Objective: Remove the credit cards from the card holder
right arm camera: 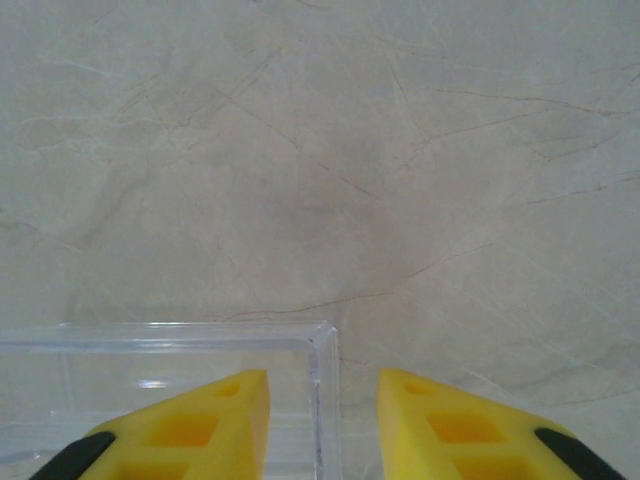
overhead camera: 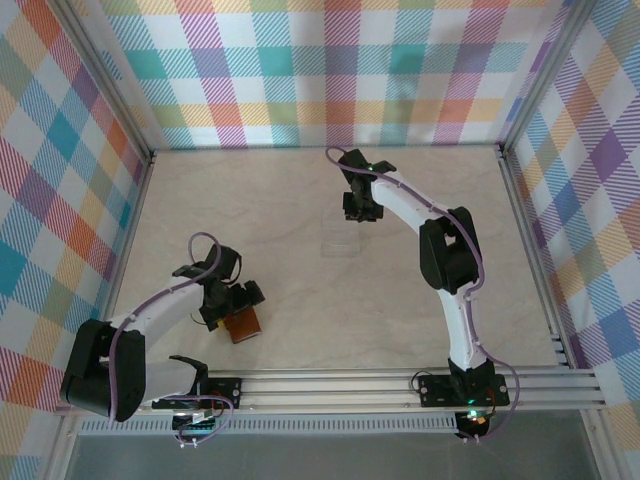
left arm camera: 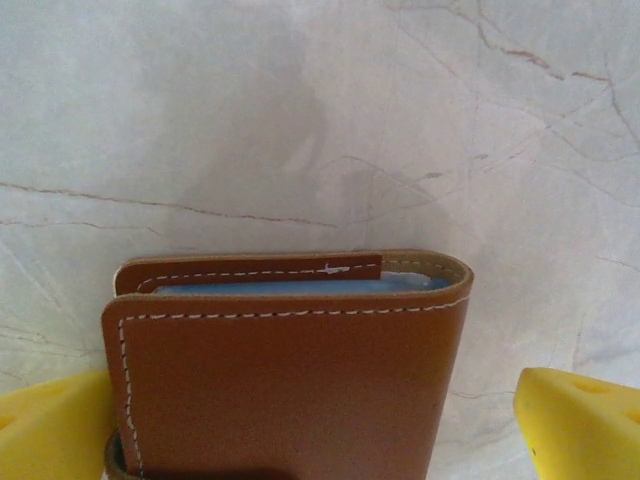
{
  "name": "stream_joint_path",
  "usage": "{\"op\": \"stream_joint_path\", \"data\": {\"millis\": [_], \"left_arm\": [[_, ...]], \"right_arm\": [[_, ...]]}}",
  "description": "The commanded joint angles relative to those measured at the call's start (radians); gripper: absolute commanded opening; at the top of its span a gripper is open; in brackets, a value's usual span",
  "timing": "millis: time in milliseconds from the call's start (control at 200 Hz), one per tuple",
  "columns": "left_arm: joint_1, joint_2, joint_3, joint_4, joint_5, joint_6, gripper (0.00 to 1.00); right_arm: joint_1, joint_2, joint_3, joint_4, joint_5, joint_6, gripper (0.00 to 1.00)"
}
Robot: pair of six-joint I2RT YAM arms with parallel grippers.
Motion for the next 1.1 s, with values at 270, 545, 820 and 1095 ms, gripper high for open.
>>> {"op": "stream_joint_path", "data": {"millis": [270,545,820,1095], "left_arm": [[-0.115,0.079,0.043,-0.080,-0.138,-0.077,0.90],[-0.194,0.145,0.129,-0.093,-0.137,-0.089,0.80],[-0.314,0.311,0.290,-0.101,-0.143,-0.090,0.74],[-0.439,0.539,0.541,-0.162,-0.143,-0.048,0.73]], "right_arm": [[0.007,-0.175,-0.048,-0.004,0.001,-0.021,0.39],[0.004,-0.285,-0.122,0.026,0.003,-0.040,0.40],[-0.017,-0.376,-0.208,0.048,-0.023,-0.076,0.37],[-0.077,-0.495,-0.392,0.104,-0.070,-0.079,0.36]]}}
